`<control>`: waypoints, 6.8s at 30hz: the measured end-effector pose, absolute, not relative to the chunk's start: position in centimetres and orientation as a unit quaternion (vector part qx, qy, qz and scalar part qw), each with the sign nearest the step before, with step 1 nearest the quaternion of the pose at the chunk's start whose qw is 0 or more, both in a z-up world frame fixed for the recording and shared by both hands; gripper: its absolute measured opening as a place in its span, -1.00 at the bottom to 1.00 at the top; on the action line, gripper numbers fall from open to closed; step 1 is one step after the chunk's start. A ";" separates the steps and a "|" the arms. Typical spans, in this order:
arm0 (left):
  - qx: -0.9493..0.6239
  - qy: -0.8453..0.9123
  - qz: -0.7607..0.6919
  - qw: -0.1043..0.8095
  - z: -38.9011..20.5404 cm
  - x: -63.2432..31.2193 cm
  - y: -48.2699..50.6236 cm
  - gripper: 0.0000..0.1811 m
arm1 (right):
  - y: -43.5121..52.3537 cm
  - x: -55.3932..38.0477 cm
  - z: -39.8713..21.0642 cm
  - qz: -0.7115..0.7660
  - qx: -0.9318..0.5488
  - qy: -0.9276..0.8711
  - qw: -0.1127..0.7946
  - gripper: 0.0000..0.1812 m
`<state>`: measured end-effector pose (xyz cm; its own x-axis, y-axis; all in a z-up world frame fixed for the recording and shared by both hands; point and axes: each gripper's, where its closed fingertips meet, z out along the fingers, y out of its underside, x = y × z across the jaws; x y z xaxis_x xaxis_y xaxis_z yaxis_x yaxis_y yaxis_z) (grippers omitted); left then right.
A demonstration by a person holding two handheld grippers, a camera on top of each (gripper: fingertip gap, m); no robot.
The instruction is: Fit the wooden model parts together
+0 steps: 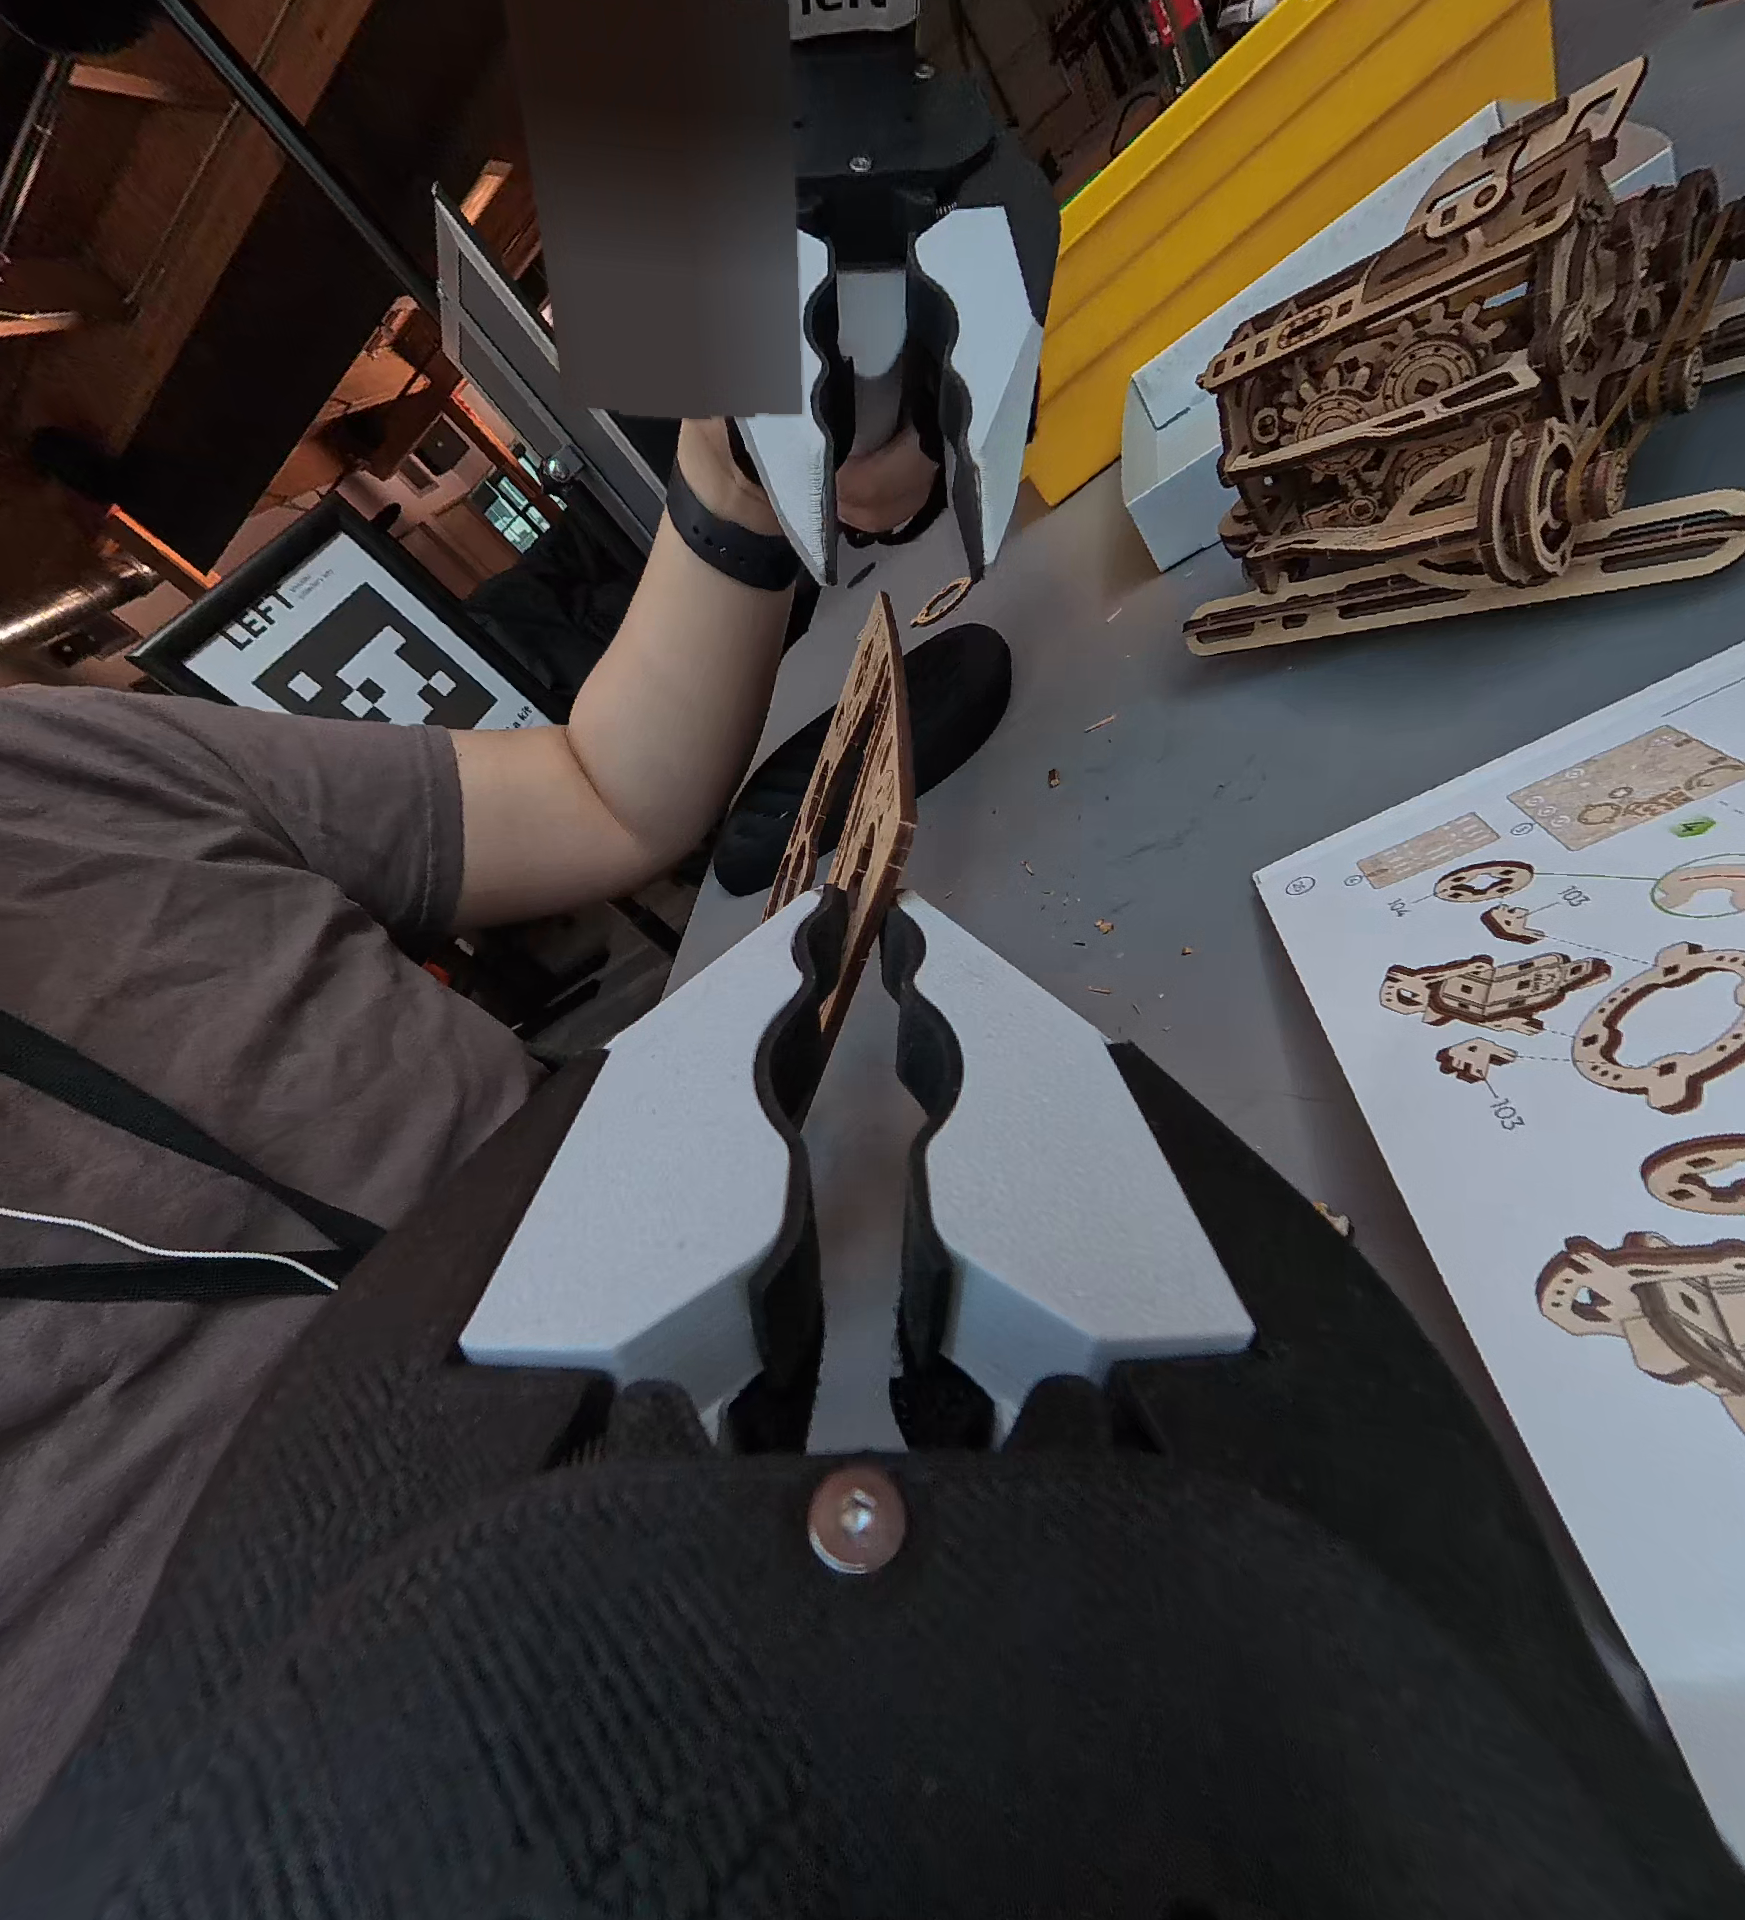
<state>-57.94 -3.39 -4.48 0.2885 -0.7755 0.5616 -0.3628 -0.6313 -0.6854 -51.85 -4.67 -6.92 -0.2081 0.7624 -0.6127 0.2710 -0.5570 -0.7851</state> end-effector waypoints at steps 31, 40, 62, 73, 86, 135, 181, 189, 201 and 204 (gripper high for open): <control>-0.729 0.415 -0.536 0.095 -7.6 -55.8 -3.6 -0.98 | -2.5 -51.6 -7.3 0.656 -0.632 -0.368 0.190 -0.90; -0.732 0.425 -0.524 0.091 -7.9 -56.1 -3.9 -0.97 | -2.6 -51.4 -8.6 0.626 -0.674 -0.359 0.157 -0.85; -0.726 0.440 -0.519 0.099 -7.8 -55.9 -4.1 -0.95 | -4.2 -51.4 -8.5 0.646 -0.655 -0.375 0.113 -0.98; -0.731 0.420 -0.524 0.119 -6.9 -57.1 -3.2 -0.87 | -4.0 -51.3 -8.4 0.648 -0.652 -0.375 0.119 -0.98; -0.734 0.415 -0.517 0.146 -5.8 -58.0 -2.6 -0.81 | -3.5 -51.2 -8.1 0.652 -0.648 -0.371 0.130 -0.98; -0.730 0.425 -0.531 0.077 -8.0 -55.5 -4.5 -0.97 | -5.0 -51.6 -8.9 0.632 -0.652 -0.403 0.109 -0.78; -0.730 0.429 -0.526 0.081 -7.9 -56.2 -4.4 -0.97 | -6.3 -51.5 -9.6 0.625 -0.659 -0.413 0.065 -0.86; -0.727 0.434 -0.527 0.080 -7.9 -56.2 -4.8 -0.97 | -8.9 -51.3 -11.1 0.577 -0.675 -0.460 0.021 -0.91; -0.788 0.330 -0.430 0.291 -4.5 -59.8 -4.8 -0.66 | -9.9 -51.1 -10.7 0.584 -0.686 -0.434 0.029 -0.99; -0.806 0.302 -0.375 0.345 -5.2 -58.9 -8.0 -0.69 | -10.0 -51.2 -10.6 0.589 -0.680 -0.437 0.027 -0.99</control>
